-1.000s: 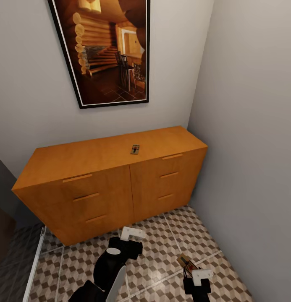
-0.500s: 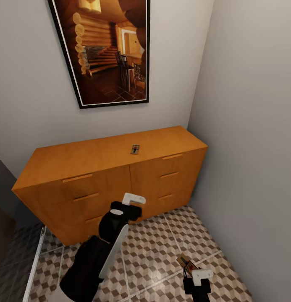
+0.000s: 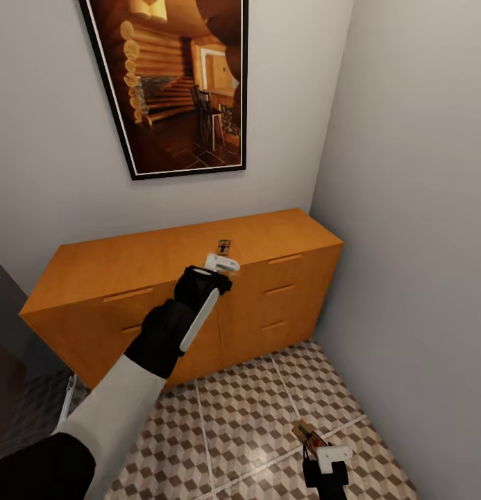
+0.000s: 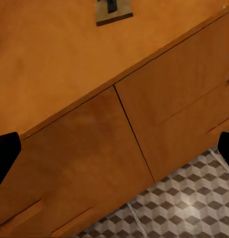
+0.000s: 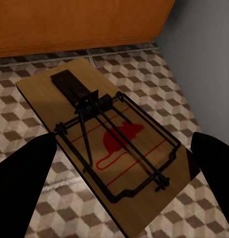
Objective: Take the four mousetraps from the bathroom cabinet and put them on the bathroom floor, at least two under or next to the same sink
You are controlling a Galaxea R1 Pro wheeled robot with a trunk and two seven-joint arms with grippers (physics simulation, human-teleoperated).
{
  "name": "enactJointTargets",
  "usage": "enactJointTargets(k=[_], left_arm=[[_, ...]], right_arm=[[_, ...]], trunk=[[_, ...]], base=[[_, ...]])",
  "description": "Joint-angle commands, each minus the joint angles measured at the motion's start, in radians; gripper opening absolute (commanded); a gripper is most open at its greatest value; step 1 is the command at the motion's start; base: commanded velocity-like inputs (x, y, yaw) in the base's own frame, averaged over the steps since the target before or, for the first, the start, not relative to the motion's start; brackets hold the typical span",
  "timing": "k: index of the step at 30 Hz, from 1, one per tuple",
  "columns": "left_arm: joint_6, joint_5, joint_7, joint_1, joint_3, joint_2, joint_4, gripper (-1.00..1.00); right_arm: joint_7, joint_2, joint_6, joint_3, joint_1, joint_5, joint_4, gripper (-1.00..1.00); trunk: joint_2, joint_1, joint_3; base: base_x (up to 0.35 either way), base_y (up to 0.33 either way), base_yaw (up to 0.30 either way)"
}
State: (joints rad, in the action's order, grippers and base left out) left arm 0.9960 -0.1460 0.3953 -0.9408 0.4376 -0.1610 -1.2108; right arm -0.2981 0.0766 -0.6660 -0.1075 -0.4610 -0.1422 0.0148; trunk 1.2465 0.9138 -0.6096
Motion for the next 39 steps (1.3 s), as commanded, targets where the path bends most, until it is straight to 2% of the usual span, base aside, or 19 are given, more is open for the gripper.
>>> enactJointTargets(k=[1,4,6,11,14,18,23,33,39], left_arm=[[0.002,-0.017,0.009,-0.032,-0.001,0.000,0.028,1.00],[0.002,-0.028,0.009,-0.098,-0.015,0.000,0.108,1.00],[0.001,-0.033,0.008,-0.137,-0.044,0.000,0.161,1.00],[0.001,-0.045,-0.003,-0.165,-0.099,0.002,0.193,1.00],[0.001,-0.054,-0.023,-0.167,-0.103,0.003,0.174,1.00],[0.001,-0.059,-0.060,-0.168,-0.102,0.006,0.097,1.00],[0.002,-0.059,-0.069,-0.168,-0.090,0.010,0.010,1.00],[0.001,-0.058,-0.070,-0.169,-0.075,0.017,-0.005,1.00],[0.002,-0.058,-0.070,-0.168,-0.074,0.020,-0.006,1.00]], right_arm=[[-0.010,0.000,0.000,-0.008,-0.001,-0.005,-0.001,-1.00],[-0.010,0.000,0.000,-0.008,-0.001,-0.005,-0.001,-1.00],[-0.010,0.000,0.000,-0.008,-0.001,-0.005,-0.001,-1.00],[-0.010,0.000,0.000,-0.008,-0.001,-0.005,-0.001,-1.00],[-0.010,0.000,0.000,-0.008,-0.001,-0.005,-0.001,-1.00],[-0.010,0.000,0.000,-0.008,-0.001,-0.005,-0.001,-1.00],[-0.010,0.001,0.000,-0.008,-0.001,-0.005,-0.001,-1.00],[-0.010,0.000,0.000,-0.008,-0.001,-0.005,-0.001,-1.00],[-0.011,0.000,0.000,-0.008,-0.001,-0.005,-0.001,-1.00]], trunk=[[0.001,0.000,-0.001],[0.001,0.000,-0.001],[0.001,0.000,-0.001],[0.001,0.000,-0.001],[0.001,0.000,-0.001],[0.001,0.000,-0.001],[0.001,0.000,-0.001],[0.001,0.000,-0.001],[0.001,0.000,-0.001]], base=[[0.000,0.000,0.000],[0.000,0.000,0.000],[0.000,0.000,0.000],[0.000,0.000,0.000],[0.000,0.000,0.000],[0.000,0.000,0.000],[0.000,0.000,0.000],[0.011,0.000,0.000],[0.175,0.000,0.000]])
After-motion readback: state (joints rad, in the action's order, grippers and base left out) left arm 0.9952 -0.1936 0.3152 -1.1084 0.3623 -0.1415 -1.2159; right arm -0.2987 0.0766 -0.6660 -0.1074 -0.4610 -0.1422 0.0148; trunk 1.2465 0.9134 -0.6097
